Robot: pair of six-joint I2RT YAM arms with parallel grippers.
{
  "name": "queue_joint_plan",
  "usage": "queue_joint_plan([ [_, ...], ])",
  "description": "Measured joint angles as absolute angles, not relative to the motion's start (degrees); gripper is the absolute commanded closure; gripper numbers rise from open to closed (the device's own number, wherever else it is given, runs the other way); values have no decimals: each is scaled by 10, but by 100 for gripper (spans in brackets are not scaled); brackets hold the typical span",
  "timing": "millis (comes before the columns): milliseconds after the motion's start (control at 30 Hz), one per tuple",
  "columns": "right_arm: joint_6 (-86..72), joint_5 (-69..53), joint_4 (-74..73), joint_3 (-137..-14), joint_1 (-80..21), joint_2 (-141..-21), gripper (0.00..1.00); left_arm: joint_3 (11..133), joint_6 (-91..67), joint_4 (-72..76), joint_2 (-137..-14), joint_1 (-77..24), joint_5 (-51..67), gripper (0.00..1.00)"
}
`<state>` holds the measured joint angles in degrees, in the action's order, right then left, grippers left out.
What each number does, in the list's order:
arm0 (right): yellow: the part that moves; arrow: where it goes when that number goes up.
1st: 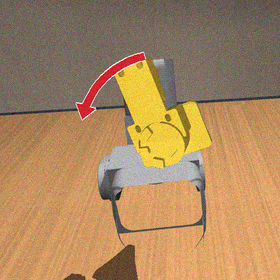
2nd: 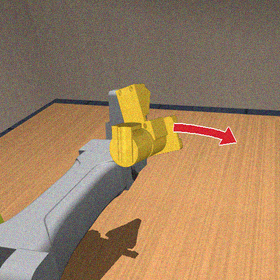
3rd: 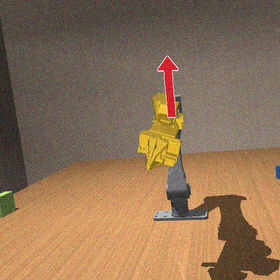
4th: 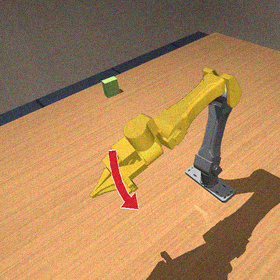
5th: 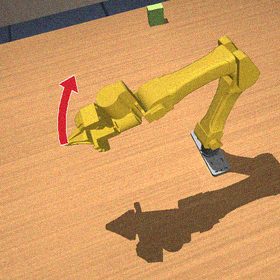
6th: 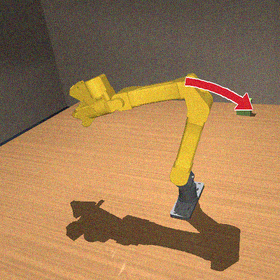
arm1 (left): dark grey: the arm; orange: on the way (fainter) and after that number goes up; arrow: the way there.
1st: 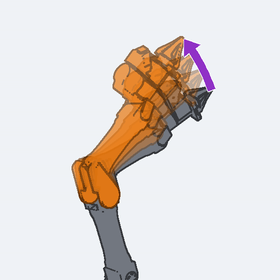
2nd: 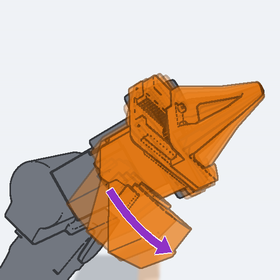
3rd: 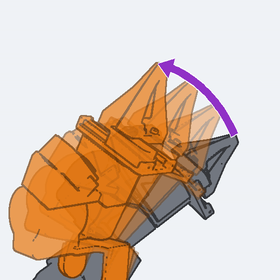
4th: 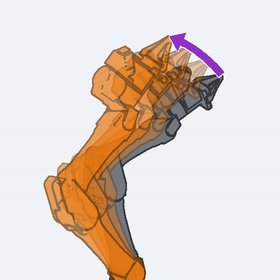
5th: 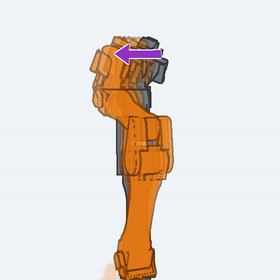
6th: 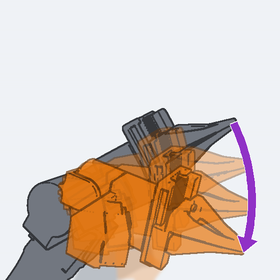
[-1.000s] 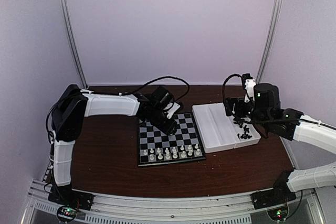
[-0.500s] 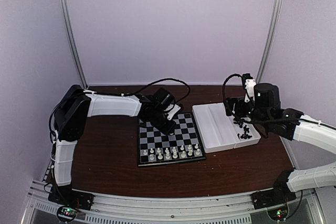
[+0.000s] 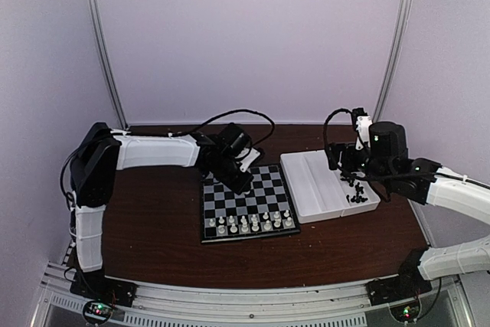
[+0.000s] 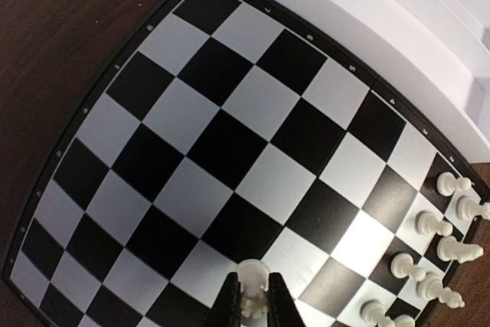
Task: Set up the chess pieces on the board
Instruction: Pick up the chess piece from the chessboard, then place the chess piece on the chessboard.
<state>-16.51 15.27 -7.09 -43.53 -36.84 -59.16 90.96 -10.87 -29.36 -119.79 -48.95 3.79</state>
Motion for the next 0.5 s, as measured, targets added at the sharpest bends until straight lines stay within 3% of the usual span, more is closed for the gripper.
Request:
queue_joint_plan([
  [500,-165,150,-68,-435,-367,-609,0,691,-148,-303,-962,-489,-9,94],
])
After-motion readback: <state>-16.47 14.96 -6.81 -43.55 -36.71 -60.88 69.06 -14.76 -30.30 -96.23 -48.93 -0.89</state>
